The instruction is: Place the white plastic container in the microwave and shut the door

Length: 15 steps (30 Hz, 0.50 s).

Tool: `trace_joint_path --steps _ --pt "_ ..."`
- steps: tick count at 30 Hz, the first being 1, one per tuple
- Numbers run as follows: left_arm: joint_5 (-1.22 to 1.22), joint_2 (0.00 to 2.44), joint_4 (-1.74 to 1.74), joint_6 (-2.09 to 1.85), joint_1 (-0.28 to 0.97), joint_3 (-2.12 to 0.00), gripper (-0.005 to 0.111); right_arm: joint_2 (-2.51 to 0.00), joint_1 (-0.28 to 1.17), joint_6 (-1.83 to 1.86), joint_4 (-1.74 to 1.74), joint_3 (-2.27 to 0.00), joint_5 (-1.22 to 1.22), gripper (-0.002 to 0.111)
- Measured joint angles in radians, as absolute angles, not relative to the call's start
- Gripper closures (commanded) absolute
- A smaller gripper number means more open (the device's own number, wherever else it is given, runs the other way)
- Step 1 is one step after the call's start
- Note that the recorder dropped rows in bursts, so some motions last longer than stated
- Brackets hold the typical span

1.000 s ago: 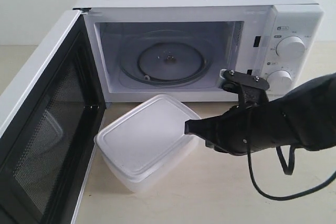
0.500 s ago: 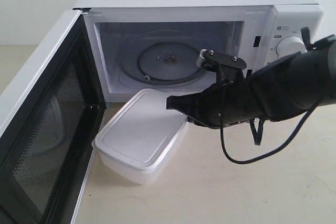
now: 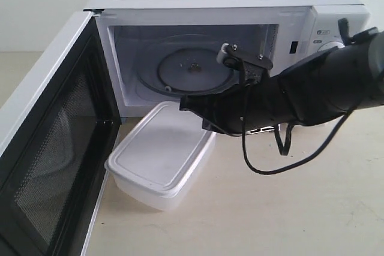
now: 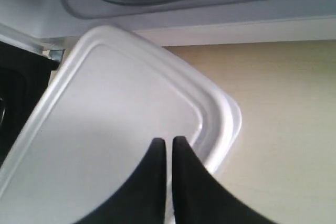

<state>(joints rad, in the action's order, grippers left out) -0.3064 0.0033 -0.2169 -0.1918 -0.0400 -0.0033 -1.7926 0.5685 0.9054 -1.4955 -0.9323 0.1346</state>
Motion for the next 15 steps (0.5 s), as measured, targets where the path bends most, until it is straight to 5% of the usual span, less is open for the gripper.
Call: trace_joint_path --steps 8,15 --pt "-0.306 0.003 -0.217 -0.192 -0.040 -0.003 0.102 -1.568 0.518 0.955 -1.553 -0.761 0.333 0.108" --pt "-0.306 0.003 -0.217 -0.192 -0.040 -0.003 0.102 -1.532 0.257 1.173 -1.733 -0.598 0.763 0.108"
